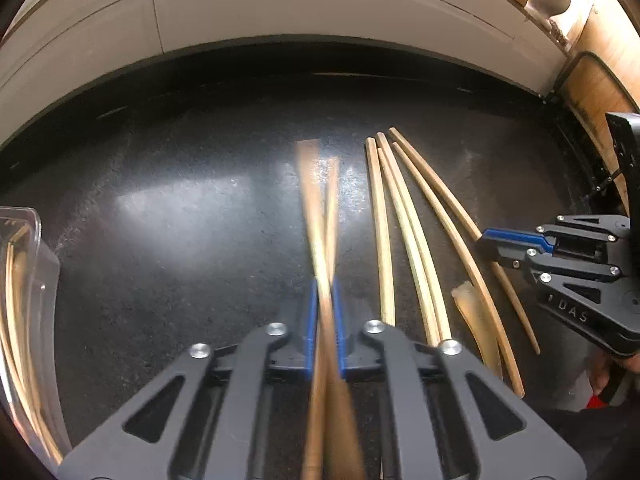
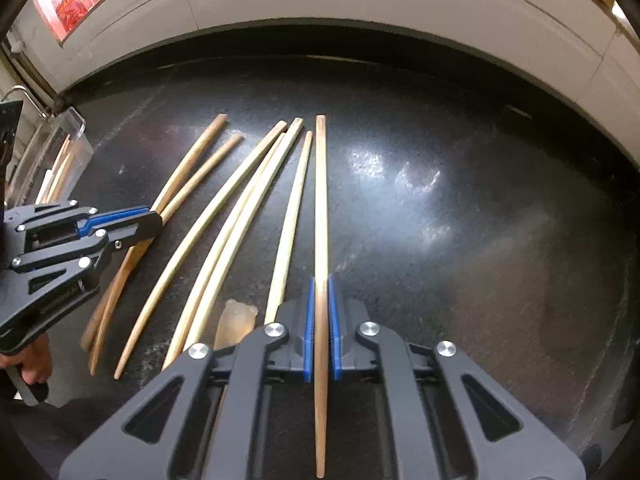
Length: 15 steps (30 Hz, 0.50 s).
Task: Organize utensils
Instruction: 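Grasp a chopstick with the left tool while the right tool grasps another chopstick, then carry both held chopsticks over the clear tray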
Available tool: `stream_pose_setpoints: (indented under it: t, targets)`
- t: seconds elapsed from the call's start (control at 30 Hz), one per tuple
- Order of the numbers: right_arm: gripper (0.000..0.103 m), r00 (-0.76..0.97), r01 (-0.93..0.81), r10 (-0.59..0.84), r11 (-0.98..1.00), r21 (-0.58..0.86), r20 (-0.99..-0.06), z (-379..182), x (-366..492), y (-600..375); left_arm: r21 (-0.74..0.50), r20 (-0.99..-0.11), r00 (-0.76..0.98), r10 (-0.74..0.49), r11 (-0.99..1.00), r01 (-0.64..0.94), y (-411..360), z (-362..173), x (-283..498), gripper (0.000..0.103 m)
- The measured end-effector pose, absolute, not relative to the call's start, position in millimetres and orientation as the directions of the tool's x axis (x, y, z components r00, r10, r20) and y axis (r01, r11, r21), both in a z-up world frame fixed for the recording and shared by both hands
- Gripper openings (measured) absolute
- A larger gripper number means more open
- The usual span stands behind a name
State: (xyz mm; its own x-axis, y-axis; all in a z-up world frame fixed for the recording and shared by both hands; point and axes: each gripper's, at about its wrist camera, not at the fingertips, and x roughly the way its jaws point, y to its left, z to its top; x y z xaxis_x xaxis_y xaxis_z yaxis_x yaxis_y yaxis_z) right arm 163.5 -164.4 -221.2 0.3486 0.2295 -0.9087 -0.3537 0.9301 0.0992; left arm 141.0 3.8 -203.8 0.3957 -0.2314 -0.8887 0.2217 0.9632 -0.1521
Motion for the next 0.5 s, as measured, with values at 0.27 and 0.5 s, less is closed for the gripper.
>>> stream_pose_setpoints:
  t: [0.27, 0.5]
  targets:
    - [0.008, 0.366, -0.322, 0.265, 0.935, 0.145, -0.892, -203.8, 154.3, -179.8, -0.202, -0.868, 0.414, -0.274, 0.957, 0.211, 9.3, -176.7, 134.3, 0.006]
    - [0.008, 0.405, -0.31, 0.285, 0.937, 0.163, -0.869, -168.9, 142.8, -191.3, -0.205, -0.862, 0.436, -0.259, 0.964, 0.166, 22.5, -145.8, 120.7, 0.006]
